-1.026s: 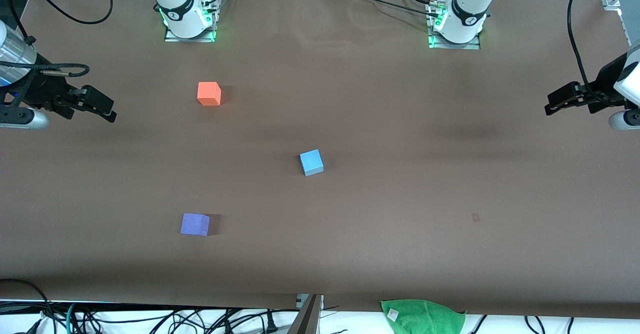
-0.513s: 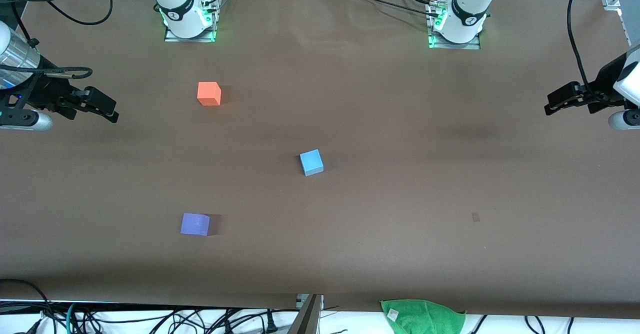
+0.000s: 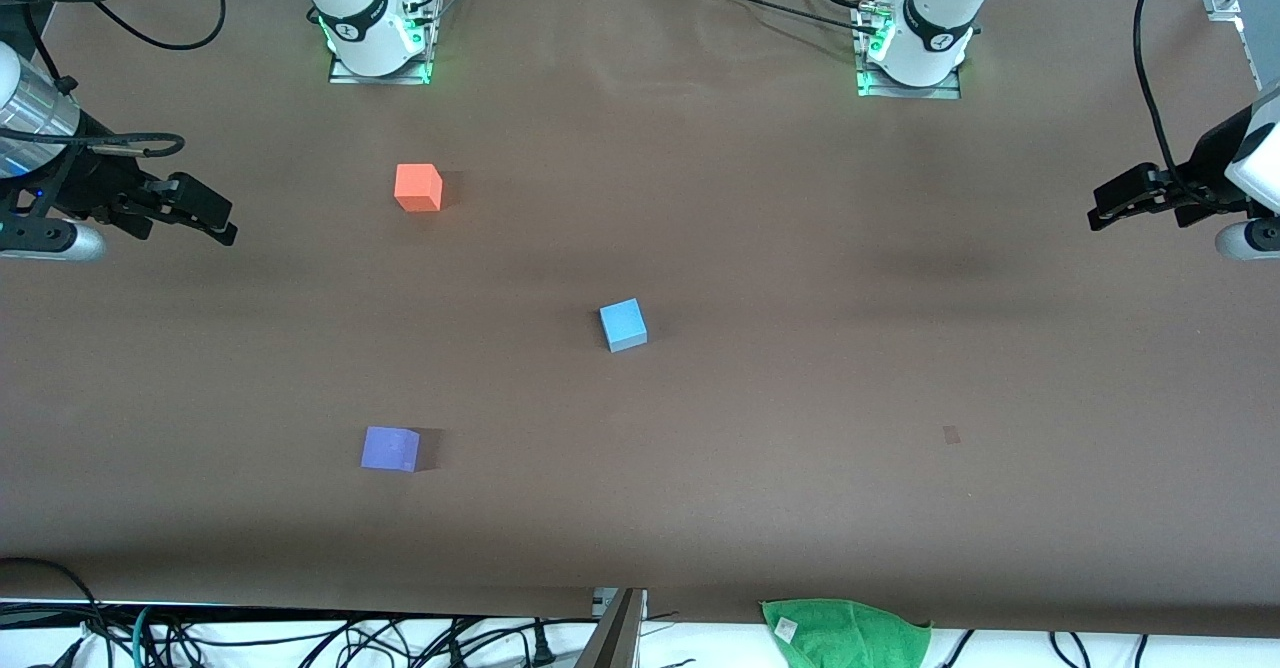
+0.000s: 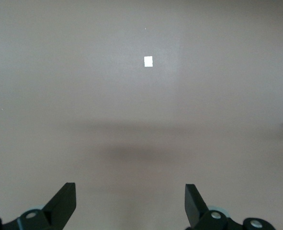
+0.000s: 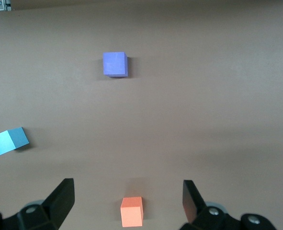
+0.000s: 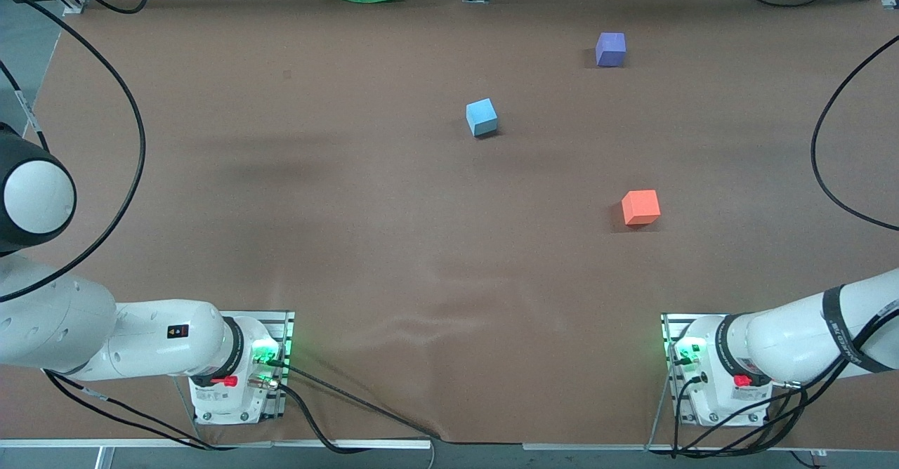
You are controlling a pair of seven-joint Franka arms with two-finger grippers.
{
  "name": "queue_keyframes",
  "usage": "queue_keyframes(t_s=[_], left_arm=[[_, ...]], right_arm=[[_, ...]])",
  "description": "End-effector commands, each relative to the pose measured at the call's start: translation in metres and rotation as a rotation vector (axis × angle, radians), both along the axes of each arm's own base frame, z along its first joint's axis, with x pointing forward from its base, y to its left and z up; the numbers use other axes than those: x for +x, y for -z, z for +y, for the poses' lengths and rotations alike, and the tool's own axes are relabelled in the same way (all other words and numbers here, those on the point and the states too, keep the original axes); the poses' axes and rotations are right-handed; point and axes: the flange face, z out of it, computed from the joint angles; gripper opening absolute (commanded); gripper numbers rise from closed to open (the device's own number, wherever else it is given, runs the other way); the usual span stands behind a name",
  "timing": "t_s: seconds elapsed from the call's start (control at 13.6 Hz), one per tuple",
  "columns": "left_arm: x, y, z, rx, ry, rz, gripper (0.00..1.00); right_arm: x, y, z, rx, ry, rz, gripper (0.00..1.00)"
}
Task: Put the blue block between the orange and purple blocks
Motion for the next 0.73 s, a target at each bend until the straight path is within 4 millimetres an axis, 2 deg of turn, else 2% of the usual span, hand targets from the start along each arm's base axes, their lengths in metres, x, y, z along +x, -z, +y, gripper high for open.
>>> queue_keyframes(t_s=[0.0, 0.66], left_arm=[[0.0033, -0.0049, -0.0014, -0.006, 0.022, -0.004, 1.0], [0.0031, -0.0048, -0.0007, -0.008, 0.02, -0.003, 1.0]], right_arm=[[-0.0028, -0.0067, -0.0011, 0.011, -0.017, -0.004, 1.0], [-0.0018, -0.0065, 0.0011, 0.016, -0.001, -0.009, 1.0]])
